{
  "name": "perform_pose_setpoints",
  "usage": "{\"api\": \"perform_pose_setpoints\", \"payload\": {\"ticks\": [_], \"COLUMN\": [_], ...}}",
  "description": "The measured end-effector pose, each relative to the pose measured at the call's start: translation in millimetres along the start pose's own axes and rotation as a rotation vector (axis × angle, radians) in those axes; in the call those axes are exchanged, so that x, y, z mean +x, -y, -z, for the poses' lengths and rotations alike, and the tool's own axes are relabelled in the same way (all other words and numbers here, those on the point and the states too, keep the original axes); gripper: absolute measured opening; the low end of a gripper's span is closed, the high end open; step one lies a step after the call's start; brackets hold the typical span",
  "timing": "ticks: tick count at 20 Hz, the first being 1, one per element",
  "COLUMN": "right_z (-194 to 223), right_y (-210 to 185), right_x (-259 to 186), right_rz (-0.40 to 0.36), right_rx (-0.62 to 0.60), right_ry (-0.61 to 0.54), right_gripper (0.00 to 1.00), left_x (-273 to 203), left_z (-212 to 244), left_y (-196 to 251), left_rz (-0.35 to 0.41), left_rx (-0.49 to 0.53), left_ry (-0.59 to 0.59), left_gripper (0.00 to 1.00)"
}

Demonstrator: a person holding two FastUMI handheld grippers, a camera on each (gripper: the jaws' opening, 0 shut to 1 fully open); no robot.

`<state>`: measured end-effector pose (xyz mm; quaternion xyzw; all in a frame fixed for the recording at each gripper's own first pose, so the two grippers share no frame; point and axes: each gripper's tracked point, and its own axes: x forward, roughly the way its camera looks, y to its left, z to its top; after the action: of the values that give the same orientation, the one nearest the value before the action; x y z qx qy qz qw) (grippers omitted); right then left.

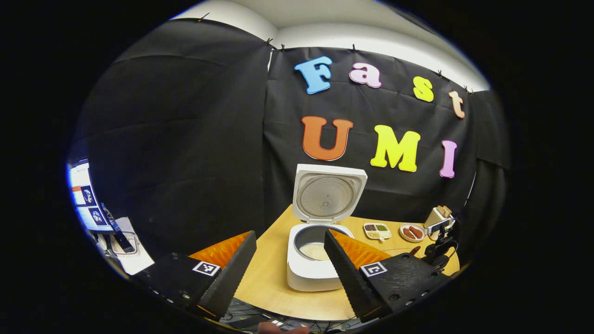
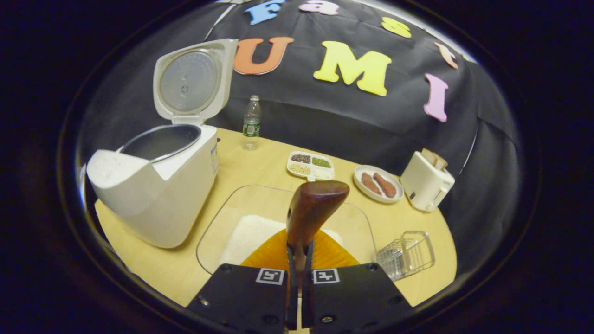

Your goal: Close the left gripper, press the button to open the rice cooker; take a wooden spoon from the chopstick holder with the right hand, scoop a spoonful of rice and pour it into the rice cooker, then put the wooden spoon back into the chopstick holder.

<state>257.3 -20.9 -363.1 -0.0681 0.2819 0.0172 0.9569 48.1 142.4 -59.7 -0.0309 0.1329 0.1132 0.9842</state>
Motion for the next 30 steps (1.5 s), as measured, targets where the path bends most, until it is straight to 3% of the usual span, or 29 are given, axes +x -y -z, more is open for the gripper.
{"api": "perform_pose_setpoints", "payload": {"ticks": [14,22,30], "right_z": [-12,-9,-59], "right_y": [-11,43,97], "right_x": [0,-8,-43], "right_rz": [-0.223,-0.243,-0.295], "right_rx": [0.7,0.933,1.062], "right_ry": [-0.063,-0.049,0.064], "right_gripper": [0.09,0.09,0.09], "left_x": [-6,-18,-24], "left_z": [2,-7,-15], "left_y": [12,42,62], "left_rz": [-0.006,0.023,0.044], "left_rx": [0.013,0.015,-0.005], "left_ry": [-0.021,-0.004,0.047], "left_gripper": [0.94,0.94,0.94]}}
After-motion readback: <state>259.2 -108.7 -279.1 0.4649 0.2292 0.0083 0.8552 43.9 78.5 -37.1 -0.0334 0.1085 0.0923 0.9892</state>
